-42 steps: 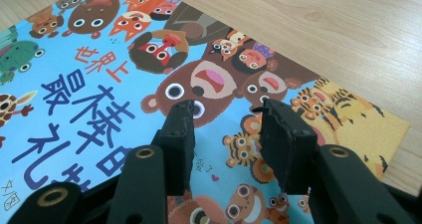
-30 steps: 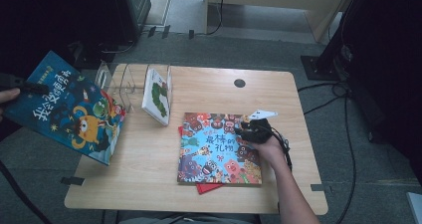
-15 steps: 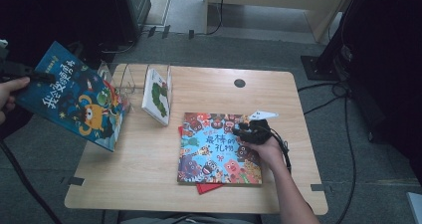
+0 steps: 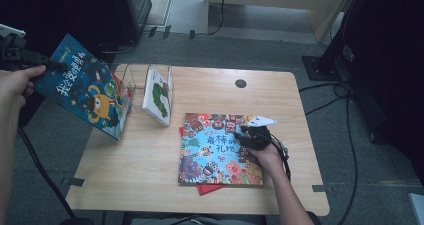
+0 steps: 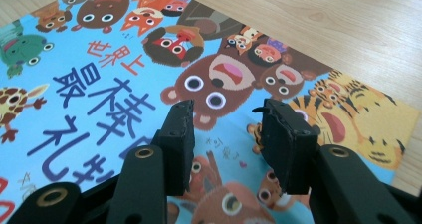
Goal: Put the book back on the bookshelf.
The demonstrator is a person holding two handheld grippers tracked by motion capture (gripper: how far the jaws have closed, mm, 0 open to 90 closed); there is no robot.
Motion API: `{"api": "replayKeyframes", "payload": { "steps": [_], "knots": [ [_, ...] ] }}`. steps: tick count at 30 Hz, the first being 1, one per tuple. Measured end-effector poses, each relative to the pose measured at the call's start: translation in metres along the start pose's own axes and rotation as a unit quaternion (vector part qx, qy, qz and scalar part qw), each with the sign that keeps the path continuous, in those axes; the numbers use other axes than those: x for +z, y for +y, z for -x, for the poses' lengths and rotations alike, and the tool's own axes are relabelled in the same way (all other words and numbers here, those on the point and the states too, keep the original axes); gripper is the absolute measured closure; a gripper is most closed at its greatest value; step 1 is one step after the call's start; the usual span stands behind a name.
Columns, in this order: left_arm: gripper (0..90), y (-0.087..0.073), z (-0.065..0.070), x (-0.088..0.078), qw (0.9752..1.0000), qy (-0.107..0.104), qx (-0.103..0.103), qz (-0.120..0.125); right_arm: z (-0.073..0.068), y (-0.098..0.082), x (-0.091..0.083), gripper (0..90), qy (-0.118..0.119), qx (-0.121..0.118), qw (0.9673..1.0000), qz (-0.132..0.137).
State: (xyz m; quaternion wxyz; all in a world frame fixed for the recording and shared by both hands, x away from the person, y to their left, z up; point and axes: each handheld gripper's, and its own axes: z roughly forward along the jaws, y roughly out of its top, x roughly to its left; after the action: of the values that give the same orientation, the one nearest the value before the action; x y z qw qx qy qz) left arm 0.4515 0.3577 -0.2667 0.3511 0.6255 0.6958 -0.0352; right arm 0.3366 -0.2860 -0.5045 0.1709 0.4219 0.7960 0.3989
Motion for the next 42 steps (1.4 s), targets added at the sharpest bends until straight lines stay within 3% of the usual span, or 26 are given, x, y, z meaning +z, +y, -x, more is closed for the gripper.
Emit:
{"api": "replayKeyframes", "payload": {
  "steps": [10, 17, 23, 28, 32, 36, 42],
  "knots": [
    [80.7, 0.007, 0.001, -0.002, 0.9999, 0.010, 0.009, -0.009, -0.001, -0.011, -0.013, 56.2, -0.008, -0.002, 1.0000, 0.000],
    [81.1, 0.009, -0.001, -0.008, 1.0000, 0.003, 0.002, 0.007, 0.000, -0.013, -0.015, 56.2, -0.009, -0.004, 1.0000, 0.002],
    [80.4, 0.012, 0.007, -0.002, 0.9998, 0.012, 0.014, 0.011, 0.000, -0.012, -0.014, 56.2, -0.009, -0.005, 0.9999, 0.001],
    [80.4, 0.013, 0.010, -0.001, 0.9997, 0.012, 0.009, 0.021, 0.001, -0.011, -0.012, 56.3, -0.007, -0.006, 1.0000, 0.003],
    [80.4, 0.013, 0.009, 0.006, 0.9994, 0.019, 0.013, 0.026, 0.001, -0.009, -0.011, 56.2, -0.008, -0.010, 0.9999, 0.000],
    [79.5, 0.012, 0.009, 0.013, 0.9995, 0.013, 0.012, 0.028, 0.001, -0.009, -0.011, 56.2, -0.007, -0.010, 0.9999, 0.000],
    [79.7, 0.011, 0.004, 0.010, 0.9994, 0.021, 0.003, 0.027, 0.002, -0.008, -0.010, 56.2, -0.005, -0.009, 0.9999, -0.001]
  ]
}}
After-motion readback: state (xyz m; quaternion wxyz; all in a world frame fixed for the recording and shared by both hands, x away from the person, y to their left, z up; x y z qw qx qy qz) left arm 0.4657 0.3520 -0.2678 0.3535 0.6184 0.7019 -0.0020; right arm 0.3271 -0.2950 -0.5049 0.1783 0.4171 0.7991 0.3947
